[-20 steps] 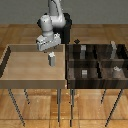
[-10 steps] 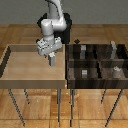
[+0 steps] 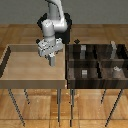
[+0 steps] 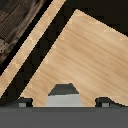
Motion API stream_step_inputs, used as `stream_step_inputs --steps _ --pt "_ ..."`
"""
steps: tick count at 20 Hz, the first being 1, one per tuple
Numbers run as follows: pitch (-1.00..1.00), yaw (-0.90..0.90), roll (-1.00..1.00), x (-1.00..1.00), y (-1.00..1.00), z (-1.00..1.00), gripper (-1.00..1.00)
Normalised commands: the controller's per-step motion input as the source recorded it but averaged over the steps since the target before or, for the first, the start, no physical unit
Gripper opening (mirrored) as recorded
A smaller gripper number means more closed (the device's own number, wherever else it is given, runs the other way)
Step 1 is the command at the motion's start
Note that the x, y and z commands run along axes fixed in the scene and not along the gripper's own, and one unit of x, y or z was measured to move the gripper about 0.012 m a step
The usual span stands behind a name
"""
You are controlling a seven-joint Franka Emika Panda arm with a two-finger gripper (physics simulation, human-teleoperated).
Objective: Place the milk carton into the appropriate compartment.
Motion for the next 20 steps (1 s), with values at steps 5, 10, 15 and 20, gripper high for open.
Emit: stream_step_inputs --steps 5,10,15,20 --pt "0.00 0.00 0.00 0.00 0.00 -0.60 1.00" --pt "0.00 0.00 0.00 0.00 0.00 -0.20 -1.00" --pt "0.00 0.00 0.00 0.00 0.00 0.20 -1.00" --pt "0.00 0.00 0.00 0.00 0.00 0.80 -1.00"
